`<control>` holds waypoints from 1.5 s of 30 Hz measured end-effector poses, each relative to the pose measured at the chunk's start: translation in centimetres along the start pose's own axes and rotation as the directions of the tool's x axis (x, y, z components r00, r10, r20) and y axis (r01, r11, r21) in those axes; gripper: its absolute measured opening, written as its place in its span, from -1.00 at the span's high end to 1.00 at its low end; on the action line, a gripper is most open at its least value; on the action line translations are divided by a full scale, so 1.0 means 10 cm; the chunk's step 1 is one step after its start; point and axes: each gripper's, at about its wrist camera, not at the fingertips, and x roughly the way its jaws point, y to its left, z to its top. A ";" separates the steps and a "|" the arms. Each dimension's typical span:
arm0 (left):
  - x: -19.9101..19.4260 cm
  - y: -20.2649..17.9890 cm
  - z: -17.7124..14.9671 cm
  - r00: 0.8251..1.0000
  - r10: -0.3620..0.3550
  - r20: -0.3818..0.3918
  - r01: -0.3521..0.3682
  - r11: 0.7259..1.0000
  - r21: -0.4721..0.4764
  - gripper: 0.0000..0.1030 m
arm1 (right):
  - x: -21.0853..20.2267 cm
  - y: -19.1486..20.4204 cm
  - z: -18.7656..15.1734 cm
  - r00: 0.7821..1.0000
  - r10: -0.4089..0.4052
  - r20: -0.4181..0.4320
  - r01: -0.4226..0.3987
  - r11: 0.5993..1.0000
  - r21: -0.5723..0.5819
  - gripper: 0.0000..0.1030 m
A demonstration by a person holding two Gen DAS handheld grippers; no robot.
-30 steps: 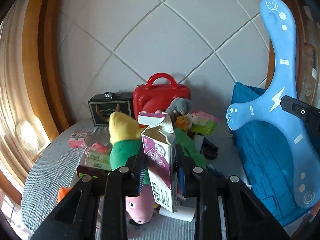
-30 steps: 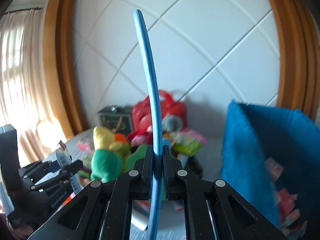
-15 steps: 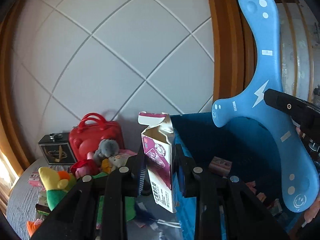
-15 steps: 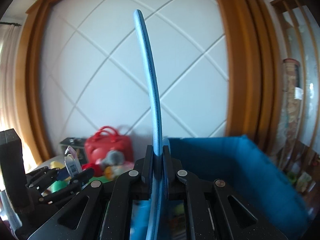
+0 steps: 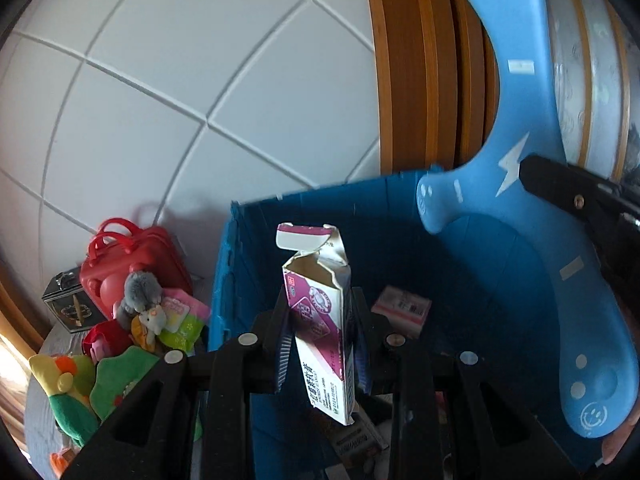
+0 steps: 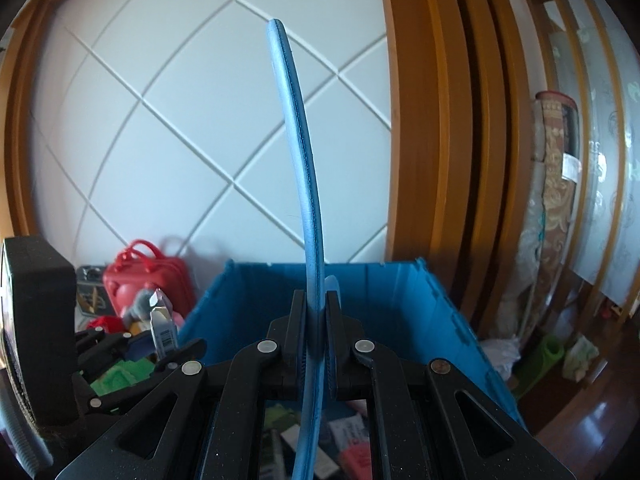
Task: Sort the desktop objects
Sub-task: 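Carry the carton and boomerang over the blue bin and release both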
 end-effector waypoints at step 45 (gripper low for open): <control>0.05 -0.17 -0.30 0.979 -0.031 -0.201 0.043 0.997 0.056 -0.28 | 0.47 -0.38 -0.37 0.943 -0.211 -0.258 0.204 0.977 -0.055 -0.86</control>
